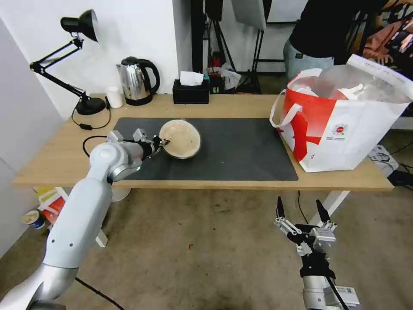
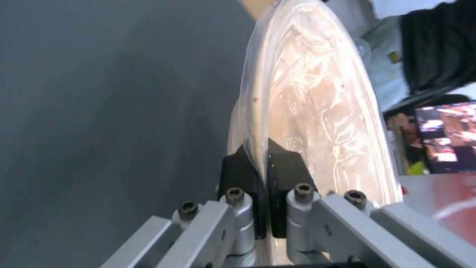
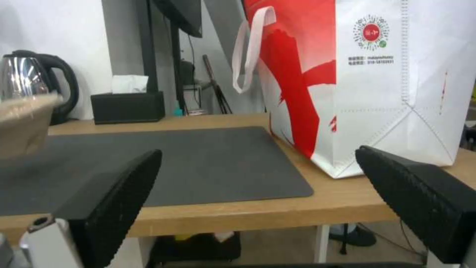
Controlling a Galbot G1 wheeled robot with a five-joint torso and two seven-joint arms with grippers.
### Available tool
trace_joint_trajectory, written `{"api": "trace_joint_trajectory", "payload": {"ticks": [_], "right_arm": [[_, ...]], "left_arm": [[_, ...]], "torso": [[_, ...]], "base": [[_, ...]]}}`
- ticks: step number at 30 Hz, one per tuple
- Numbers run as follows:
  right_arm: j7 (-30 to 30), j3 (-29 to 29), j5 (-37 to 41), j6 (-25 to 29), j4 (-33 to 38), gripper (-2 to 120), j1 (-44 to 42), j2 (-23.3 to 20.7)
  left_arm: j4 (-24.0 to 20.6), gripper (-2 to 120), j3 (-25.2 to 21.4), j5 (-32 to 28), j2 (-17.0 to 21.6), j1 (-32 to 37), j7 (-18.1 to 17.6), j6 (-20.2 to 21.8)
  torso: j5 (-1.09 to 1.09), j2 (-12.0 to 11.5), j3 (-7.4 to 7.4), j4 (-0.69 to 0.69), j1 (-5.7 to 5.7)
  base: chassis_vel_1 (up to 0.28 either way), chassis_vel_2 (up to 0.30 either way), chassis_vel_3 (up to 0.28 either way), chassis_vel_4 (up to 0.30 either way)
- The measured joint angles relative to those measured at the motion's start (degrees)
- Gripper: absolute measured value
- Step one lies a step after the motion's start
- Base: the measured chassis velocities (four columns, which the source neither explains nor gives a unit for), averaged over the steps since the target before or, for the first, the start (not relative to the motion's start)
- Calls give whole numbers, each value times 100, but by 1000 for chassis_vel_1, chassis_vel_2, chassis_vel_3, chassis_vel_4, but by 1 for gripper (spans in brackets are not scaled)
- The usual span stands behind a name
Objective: Pick up the trash from the table and place it into the takeout bag.
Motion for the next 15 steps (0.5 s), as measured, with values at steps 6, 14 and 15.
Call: {"api": "trace_joint_trajectory", "payload": {"ticks": [6, 14, 15], "right_arm": [[0, 0, 0, 0, 0, 100, 0, 0], [0, 0, 0, 0, 0, 100, 0, 0], [0, 0, 0, 0, 0, 100, 0, 0]], "left_arm": [[-435, 0, -35, -176, 85, -3, 27, -105], [-711, 0, 54, -208, 122, -62, 206, -201], [-742, 0, 112, -183, 134, -91, 349, -255]], "torso": [[0, 0, 0, 0, 0], [0, 0, 0, 0, 0], [0, 0, 0, 0, 0]], "base": [[0, 0, 0, 0], [0, 0, 0, 0], [0, 0, 0, 0]]}}
